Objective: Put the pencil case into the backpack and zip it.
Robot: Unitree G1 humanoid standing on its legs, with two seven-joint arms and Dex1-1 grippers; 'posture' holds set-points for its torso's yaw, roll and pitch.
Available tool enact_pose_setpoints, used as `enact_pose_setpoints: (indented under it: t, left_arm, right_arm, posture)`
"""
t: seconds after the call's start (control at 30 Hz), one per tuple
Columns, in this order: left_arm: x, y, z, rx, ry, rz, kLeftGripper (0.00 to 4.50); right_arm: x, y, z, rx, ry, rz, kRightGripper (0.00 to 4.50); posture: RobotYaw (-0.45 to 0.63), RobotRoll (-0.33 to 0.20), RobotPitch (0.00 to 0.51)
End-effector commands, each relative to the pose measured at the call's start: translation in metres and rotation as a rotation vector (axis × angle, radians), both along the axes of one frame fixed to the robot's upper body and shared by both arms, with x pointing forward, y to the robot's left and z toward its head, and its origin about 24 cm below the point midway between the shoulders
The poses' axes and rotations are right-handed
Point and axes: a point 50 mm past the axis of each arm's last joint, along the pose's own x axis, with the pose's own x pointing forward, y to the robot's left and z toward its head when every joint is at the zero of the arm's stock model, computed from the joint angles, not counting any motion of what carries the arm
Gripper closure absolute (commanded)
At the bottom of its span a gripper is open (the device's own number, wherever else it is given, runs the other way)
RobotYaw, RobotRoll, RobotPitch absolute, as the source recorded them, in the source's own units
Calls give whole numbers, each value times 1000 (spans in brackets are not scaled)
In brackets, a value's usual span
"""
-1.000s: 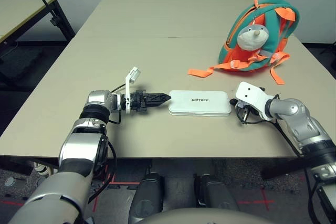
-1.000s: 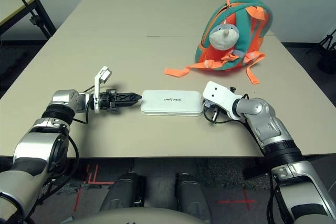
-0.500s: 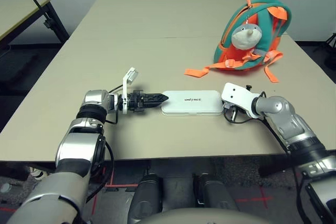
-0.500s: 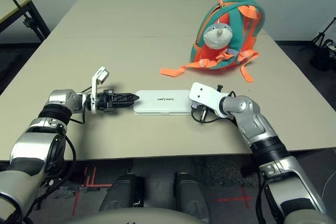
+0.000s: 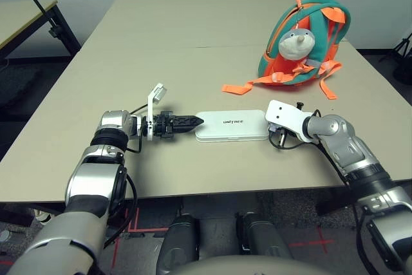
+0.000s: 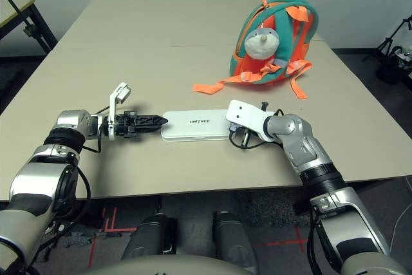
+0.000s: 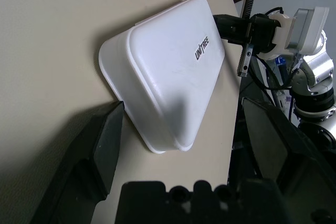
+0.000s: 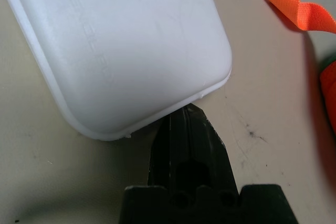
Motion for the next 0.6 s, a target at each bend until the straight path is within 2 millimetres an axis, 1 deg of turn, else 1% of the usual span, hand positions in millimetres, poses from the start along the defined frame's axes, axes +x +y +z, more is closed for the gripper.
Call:
enact_pose_setpoints:
  t: [0.03,0.13,0.2,0.6]
  left_arm:
    - [-15,-9,-30,64,133,-24,0]
    - [-15,-9,-30,67,133,-23,0]
    - [-15,-6,-29,74,133,-15,0]
    - [-15,13,-23,111,173,33,0]
  right_arm:
    - [-8,52,-1,67,20,224,4450]
    - [-10,58,-3,71,25,243,4450]
    - [-9,56,-2,67,23,237,4450]
    - [-4,13,6,-8,9,153,4450]
  posture:
    - [108,0,69]
    - [111,0,70]
    - [112,0,71]
    - [115,0,77]
